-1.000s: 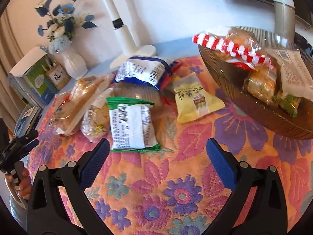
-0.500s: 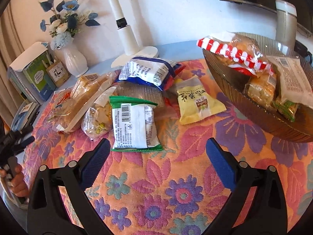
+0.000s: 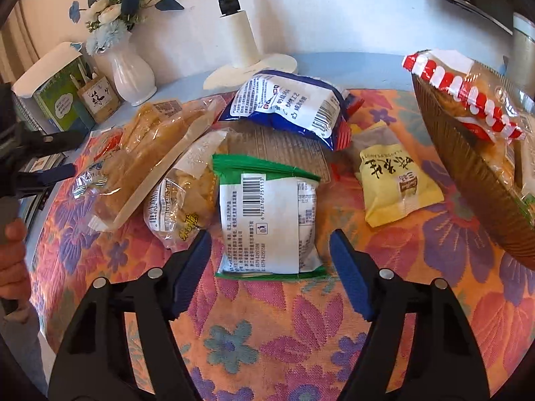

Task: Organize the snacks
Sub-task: 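Grasp the green-topped white pack with the right tool while the left grasps the cartoon cream bag, then carry both packs into the amber bowl and open both tools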

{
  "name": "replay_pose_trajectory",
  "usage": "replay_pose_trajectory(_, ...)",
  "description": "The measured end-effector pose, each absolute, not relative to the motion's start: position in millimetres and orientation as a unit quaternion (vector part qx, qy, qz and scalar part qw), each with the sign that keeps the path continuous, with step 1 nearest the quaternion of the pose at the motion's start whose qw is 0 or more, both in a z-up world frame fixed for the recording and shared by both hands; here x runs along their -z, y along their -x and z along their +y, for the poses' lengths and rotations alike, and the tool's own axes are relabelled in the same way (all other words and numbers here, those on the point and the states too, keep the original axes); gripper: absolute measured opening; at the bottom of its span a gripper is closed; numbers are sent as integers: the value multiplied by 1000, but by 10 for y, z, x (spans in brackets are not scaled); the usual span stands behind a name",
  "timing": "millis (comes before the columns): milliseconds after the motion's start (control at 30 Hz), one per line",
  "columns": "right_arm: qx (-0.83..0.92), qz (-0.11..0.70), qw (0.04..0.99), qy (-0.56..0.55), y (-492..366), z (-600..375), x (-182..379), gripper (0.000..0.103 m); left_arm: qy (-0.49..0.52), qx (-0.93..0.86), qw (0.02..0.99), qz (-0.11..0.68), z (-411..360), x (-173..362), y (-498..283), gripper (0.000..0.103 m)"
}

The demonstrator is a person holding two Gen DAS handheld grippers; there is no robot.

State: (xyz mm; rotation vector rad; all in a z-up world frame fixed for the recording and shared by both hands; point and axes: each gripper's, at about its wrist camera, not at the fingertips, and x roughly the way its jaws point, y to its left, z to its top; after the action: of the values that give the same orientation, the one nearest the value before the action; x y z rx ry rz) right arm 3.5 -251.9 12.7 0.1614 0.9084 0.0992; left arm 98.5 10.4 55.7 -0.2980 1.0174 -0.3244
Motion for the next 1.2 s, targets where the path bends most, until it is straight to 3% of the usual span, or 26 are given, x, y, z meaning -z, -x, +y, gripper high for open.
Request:
replay_pose_trajectory(167, -34, 445, 891, -75, -68, -2525, -93, 74, 116, 132, 845, 506, -60, -347, -1143, 93)
replay_pose_trajectory(333, -16, 447, 893, -57, -69, -2472, -83, 68, 103, 131, 838, 519, -162, -204, -1225, 71)
replay_pose_trajectory(533, 23, 450, 893, -12, -92, -2346, -62, 54, 84, 128, 850, 504, -165, -206, -1165, 63)
replay_pose_trajectory(1000, -14, 366, 922, -125, 595, -2813, -363, 52, 107, 168, 887, 416, 208, -776, -212, 62)
replay_pose_trajectory(1200, 31, 320, 938, -126, 1022, -3147, -814, 52, 87, 209, 894, 386, -42, -1112, 26, 62)
